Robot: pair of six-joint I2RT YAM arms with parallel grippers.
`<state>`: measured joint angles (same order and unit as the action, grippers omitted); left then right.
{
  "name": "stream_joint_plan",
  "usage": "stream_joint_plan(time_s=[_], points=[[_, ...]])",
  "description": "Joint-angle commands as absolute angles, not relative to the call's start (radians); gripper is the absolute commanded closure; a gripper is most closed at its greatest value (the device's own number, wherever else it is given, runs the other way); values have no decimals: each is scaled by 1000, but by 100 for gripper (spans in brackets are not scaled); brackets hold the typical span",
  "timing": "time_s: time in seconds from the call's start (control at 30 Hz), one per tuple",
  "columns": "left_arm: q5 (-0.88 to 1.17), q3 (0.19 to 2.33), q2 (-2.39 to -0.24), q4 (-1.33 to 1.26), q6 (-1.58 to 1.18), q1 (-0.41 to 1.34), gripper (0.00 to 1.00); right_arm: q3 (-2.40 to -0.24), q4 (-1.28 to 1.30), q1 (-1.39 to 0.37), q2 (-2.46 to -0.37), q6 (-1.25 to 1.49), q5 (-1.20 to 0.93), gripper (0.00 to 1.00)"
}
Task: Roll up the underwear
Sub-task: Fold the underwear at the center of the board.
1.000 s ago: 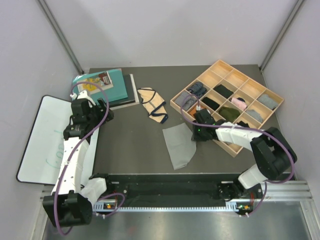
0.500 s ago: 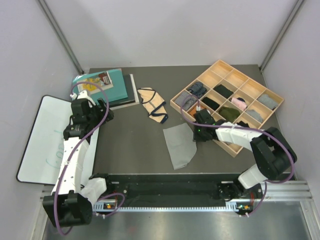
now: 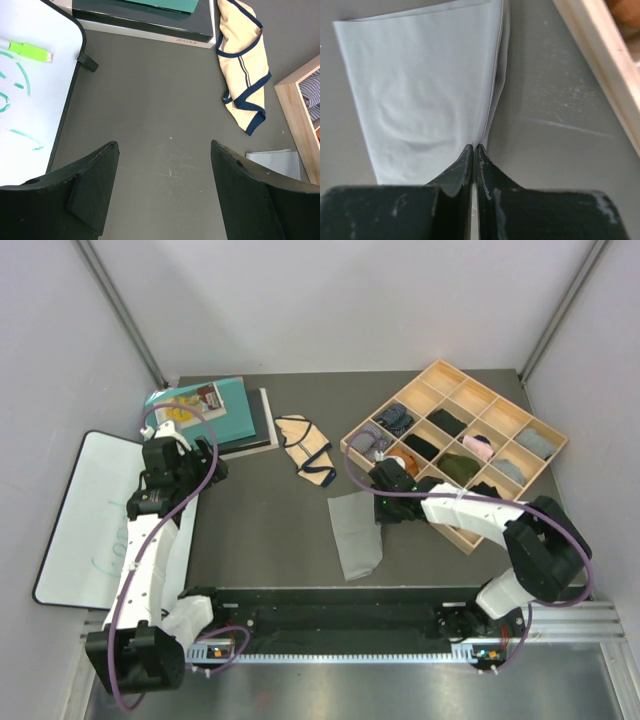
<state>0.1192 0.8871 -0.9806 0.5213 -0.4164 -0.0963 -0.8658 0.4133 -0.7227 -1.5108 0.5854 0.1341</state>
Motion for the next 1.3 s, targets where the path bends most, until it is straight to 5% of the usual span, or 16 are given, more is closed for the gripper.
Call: stream_joint_plan(time_s=[0.0,1.27], points=[[138,884,-973,463,-402,-94,22,-930,414,-773,-1537,614,170,100],[138,882,-962,460,-402,-89,22,-1104,407,-962,-1736,672,130,100]])
